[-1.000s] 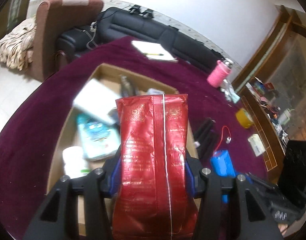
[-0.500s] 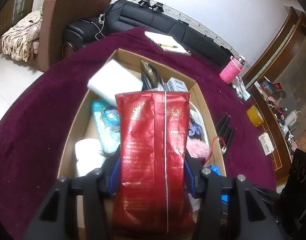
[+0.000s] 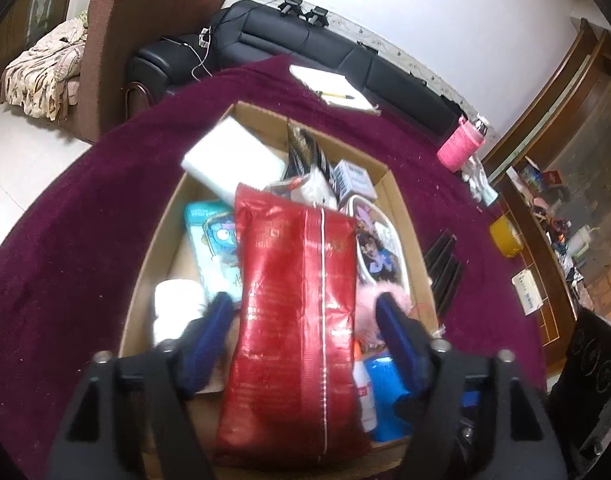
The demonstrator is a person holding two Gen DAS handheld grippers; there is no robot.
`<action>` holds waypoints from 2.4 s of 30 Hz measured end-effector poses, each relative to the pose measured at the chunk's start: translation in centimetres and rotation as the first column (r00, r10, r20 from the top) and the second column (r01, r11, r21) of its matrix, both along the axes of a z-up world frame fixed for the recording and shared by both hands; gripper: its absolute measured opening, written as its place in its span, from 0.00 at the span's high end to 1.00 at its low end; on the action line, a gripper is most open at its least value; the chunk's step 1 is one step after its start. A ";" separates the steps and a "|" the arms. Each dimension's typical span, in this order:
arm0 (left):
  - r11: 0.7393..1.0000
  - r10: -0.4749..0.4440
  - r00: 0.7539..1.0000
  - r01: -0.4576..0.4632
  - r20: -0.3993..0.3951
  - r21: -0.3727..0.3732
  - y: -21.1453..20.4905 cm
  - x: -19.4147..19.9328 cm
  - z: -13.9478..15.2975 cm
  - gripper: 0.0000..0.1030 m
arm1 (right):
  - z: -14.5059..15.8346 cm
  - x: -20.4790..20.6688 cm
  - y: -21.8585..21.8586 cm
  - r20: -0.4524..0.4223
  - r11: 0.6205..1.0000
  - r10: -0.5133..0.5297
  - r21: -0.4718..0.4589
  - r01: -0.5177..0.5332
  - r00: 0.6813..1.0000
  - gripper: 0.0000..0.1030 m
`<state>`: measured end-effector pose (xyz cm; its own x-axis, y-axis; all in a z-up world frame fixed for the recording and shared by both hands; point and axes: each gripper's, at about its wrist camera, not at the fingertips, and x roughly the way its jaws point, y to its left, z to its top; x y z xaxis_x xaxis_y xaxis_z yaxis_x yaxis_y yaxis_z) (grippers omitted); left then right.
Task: Organize objects
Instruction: 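Carry the red bag and blue battery into the tray and open both tools, then grasp a black marker with the right tool while the left tool grasps a purple-capped marker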
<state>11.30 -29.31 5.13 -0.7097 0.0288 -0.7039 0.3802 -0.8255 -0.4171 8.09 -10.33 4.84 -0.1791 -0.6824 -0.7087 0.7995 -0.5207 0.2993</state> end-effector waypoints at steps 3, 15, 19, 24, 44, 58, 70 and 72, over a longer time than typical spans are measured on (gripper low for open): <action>1.000 0.002 1.000 -0.002 -0.012 -0.025 0.2 0.3 0.8 0.26 | 0.7 0.3 0.5 -0.006 1.000 0.006 -0.021 -0.006 1.000 0.62; 0.999 -0.029 0.998 0.026 -0.055 -0.043 1.3 0.9 2.3 0.26 | 2.0 -10.2 9.5 0.230 0.924 -0.347 -0.080 0.373 0.909 0.61; 0.997 -0.063 0.996 0.060 -0.060 -0.054 2.1 0.7 2.5 0.26 | 0.1 -13.2 11.2 0.310 0.893 -0.416 -0.036 0.448 0.855 0.60; 0.995 -0.085 0.995 0.082 -0.061 -0.050 2.4 0.4 2.3 0.26 | -1.2 -14.3 9.8 0.325 0.892 -0.432 0.012 0.453 0.841 0.65; 0.935 -0.350 0.934 0.353 -0.076 0.035 6.6 -3.8 4.1 0.27 | -0.6 -15.5 9.8 -0.013 0.863 -0.484 0.155 0.480 0.875 0.85; 0.815 -0.524 0.801 0.571 0.291 -0.103 15.4 -17.0 0.5 0.57 | -3.1 -17.6 14.3 0.138 0.874 -0.485 0.031 0.486 0.864 0.84; 0.801 -0.517 0.771 0.589 0.373 -0.107 15.2 -20.4 -2.7 0.74 | -2.8 -17.4 14.3 0.150 0.873 -0.484 0.024 0.486 0.862 0.84; 0.805 -0.507 0.779 0.581 0.369 -0.121 15.5 -20.2 -2.6 0.74 | -2.8 -17.4 14.2 0.146 0.874 -0.483 0.025 0.485 0.864 0.84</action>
<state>-8.91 -13.82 2.49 -0.3707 0.1655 -0.9139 -0.0850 -0.9859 -0.1441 -9.26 3.89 2.01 -0.3866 -0.5453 -0.7438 0.3964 -0.8264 0.3999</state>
